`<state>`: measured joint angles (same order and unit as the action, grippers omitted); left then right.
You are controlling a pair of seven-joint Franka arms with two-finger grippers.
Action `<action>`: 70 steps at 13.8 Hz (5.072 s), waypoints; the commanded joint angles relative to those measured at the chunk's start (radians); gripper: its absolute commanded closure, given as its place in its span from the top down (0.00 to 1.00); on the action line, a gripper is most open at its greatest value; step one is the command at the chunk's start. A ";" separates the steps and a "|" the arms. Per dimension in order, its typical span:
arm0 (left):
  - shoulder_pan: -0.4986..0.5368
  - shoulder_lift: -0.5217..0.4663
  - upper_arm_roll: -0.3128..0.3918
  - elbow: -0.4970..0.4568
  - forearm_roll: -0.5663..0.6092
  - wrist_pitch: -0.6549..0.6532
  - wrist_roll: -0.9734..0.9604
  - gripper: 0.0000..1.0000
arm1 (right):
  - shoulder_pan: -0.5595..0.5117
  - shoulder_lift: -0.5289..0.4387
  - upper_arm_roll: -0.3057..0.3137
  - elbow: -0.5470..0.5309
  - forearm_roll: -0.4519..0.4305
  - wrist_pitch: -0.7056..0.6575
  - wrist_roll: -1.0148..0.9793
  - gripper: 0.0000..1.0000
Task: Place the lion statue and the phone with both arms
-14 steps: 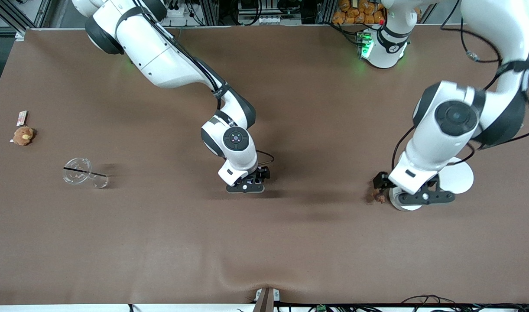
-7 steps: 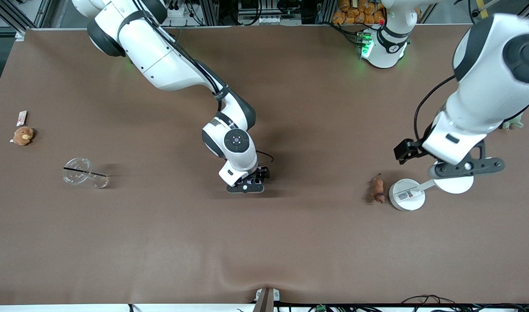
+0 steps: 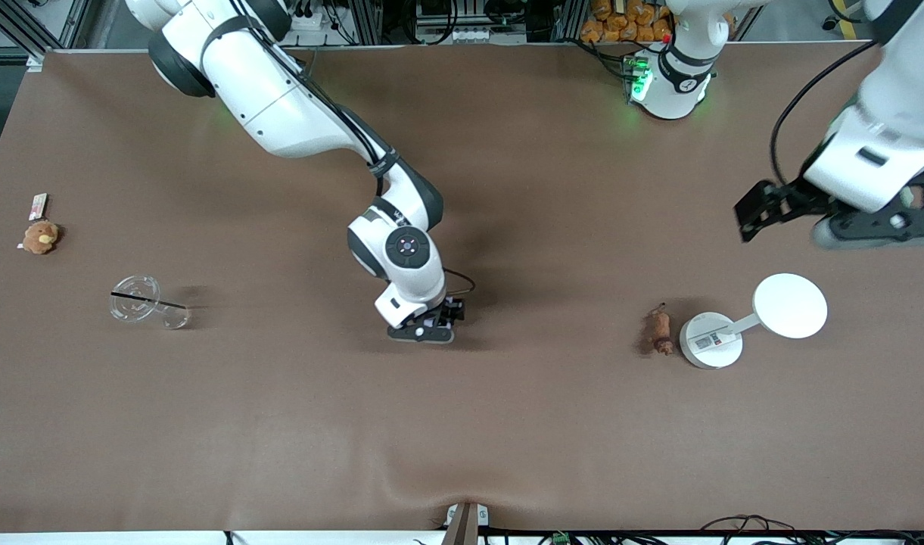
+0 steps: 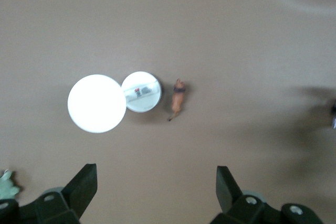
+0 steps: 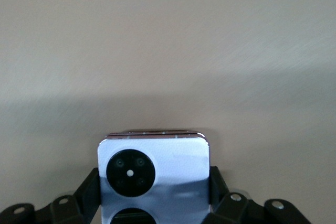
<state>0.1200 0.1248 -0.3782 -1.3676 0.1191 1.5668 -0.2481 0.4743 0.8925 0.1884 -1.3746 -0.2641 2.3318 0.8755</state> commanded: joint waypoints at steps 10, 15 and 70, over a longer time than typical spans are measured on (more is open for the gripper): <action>-0.256 -0.287 0.383 -0.247 -0.119 -0.136 0.073 1.00 | -0.486 -0.147 0.032 -0.093 -0.014 -0.242 -0.585 0.52; -0.241 -0.287 0.383 -0.248 -0.119 -0.152 0.061 1.00 | -0.627 -0.159 0.071 -0.190 -0.011 -0.362 -0.806 0.53; -0.229 -0.238 0.383 -0.171 -0.101 -0.186 0.047 1.00 | -0.528 -0.997 -0.256 -0.247 0.307 -0.874 -0.955 1.00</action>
<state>-0.1080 -0.1146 0.0034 -1.5594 0.0211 1.4089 -0.1900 -0.0259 -0.0946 -0.0756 -1.6165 0.0262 1.4698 -0.0792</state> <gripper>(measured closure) 0.000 0.000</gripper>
